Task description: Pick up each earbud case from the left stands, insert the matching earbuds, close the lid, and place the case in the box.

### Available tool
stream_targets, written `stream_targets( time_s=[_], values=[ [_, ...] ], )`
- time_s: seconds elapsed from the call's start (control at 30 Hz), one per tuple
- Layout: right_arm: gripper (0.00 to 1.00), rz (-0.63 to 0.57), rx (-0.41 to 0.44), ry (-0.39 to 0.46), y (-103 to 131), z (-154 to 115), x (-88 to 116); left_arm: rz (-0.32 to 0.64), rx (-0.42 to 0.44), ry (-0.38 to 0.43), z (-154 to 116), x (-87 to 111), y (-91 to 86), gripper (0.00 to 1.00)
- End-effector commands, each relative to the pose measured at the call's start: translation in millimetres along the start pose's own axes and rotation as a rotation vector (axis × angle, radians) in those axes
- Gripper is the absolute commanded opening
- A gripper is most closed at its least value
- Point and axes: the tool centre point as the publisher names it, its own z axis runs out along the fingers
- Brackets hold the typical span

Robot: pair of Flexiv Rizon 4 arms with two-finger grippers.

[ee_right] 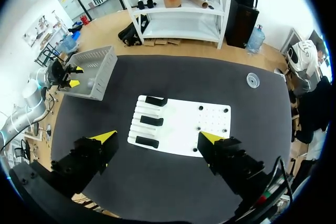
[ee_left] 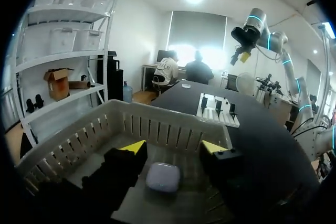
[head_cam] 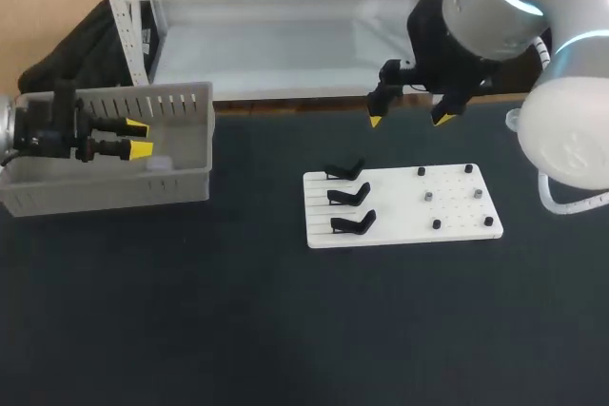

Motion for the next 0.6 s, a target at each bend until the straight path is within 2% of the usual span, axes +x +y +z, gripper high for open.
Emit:
stream_targets(
  time_s=[0.03, 0.13, 0.33, 0.6],
  values=[
    [1.0, 0.002, 0.003, -0.009, -0.1, -1.1, 3.1, 0.019, -0.02, 0.013, -6.8, -19.7, -13.7, 1.0],
    [1.0, 0.002, 0.003, -0.009, -0.1, -1.1, 3.1, 0.045, -0.021, 0.012, -5.7, -34.7, -26.6, 1.0],
    [1.0, 0.057, -0.036, -0.073, -29.7, -13.5, 4.2, 0.051, -0.025, -0.002, 7.2, -62.8, -63.8, 1.0],
    [1.0, 0.062, -0.043, -0.097, -64.9, -23.8, 1.0, 0.039, -0.059, -0.036, 31.5, -78.8, -111.4, 1.0]
  ],
)
